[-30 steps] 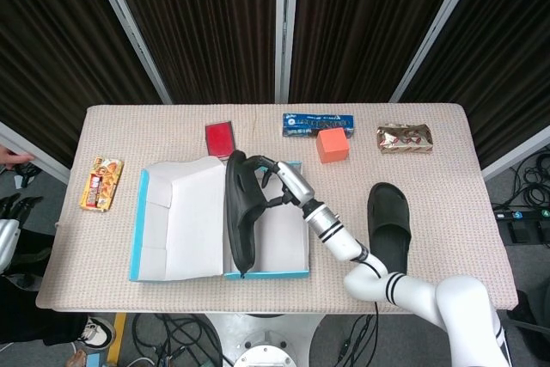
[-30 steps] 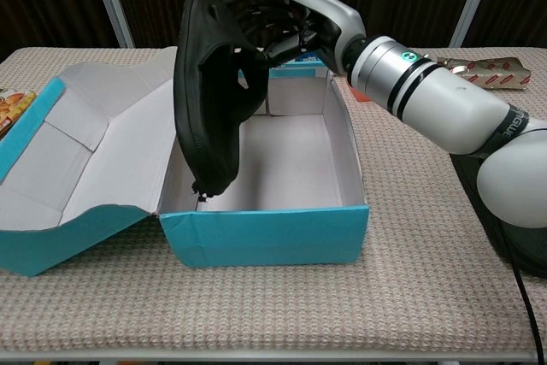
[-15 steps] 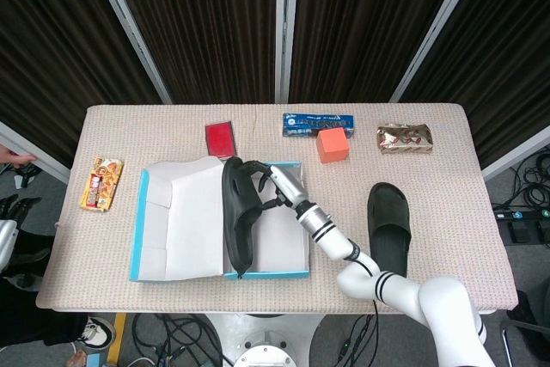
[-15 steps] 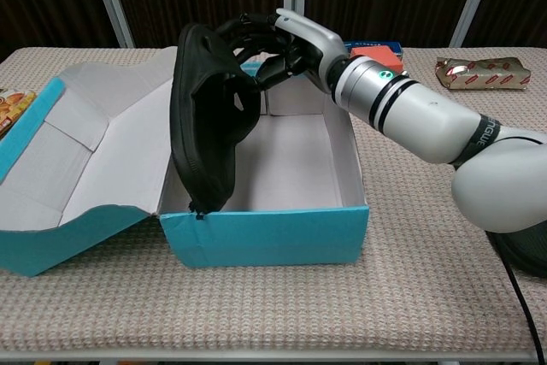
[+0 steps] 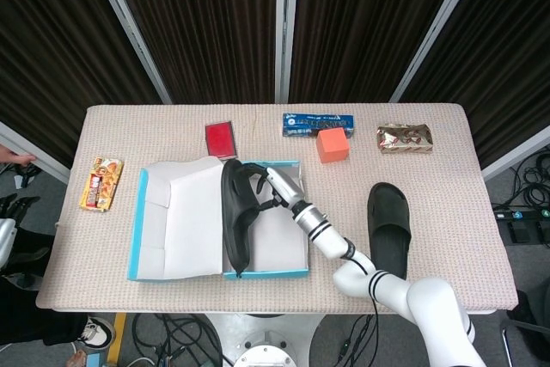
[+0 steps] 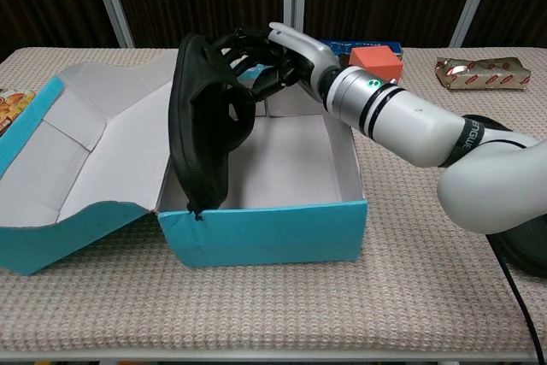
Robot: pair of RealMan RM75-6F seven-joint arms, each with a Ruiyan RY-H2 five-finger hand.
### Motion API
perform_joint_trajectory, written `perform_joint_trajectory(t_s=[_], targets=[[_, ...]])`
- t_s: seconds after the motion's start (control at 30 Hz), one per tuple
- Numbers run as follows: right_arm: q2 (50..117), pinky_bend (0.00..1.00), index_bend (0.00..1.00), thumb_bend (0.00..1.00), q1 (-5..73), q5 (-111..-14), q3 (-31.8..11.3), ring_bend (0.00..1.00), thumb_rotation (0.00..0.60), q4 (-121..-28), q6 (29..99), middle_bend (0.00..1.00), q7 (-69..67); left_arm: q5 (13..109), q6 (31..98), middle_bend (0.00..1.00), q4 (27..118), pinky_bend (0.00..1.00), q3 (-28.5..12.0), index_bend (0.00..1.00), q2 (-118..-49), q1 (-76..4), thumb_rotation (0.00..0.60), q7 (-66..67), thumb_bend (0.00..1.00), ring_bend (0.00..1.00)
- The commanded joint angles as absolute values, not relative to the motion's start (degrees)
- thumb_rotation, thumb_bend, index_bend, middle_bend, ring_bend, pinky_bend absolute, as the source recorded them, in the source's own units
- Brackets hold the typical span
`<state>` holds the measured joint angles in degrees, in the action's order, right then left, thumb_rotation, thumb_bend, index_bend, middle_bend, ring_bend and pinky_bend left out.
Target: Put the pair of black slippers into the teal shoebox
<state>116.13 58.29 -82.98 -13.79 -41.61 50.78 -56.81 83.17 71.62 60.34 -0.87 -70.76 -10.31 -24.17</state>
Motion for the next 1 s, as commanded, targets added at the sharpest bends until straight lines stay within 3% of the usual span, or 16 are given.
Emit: perform_joint_trajectory(t_s=[0.03,0.53,1.0], targets=[[115.75,0.53,0.62,0.22,58.43,-83.01,-13.26,0.36,0.600,-41.63,49.75,0.50,-55.38,83.16,71.48,0.15,60.20,0.07,-0.86,0.12,-70.81,-10.32,0.600,-24.34,0.13,0.02],[114.24,0.52,0.62,0.22,59.36,-78.71,-15.04,0.35,0.600,-45.06,44.21,0.49,-43.81,82.97,70.60,0.15,59.58,0.07,-0.92,0.12,-71.10,-10.56,0.600,-25.38,0.13,0.02],[114.60,0.52,0.62,0.23,60.28,-77.82,-15.57,0.36,0.600,-45.62,43.35,0.49,-35.80,82.86,70.21,0.15,58.79,0.07,-0.85,0.12,-71.17,-10.43,0.600,-26.69,0.13,0.02]])
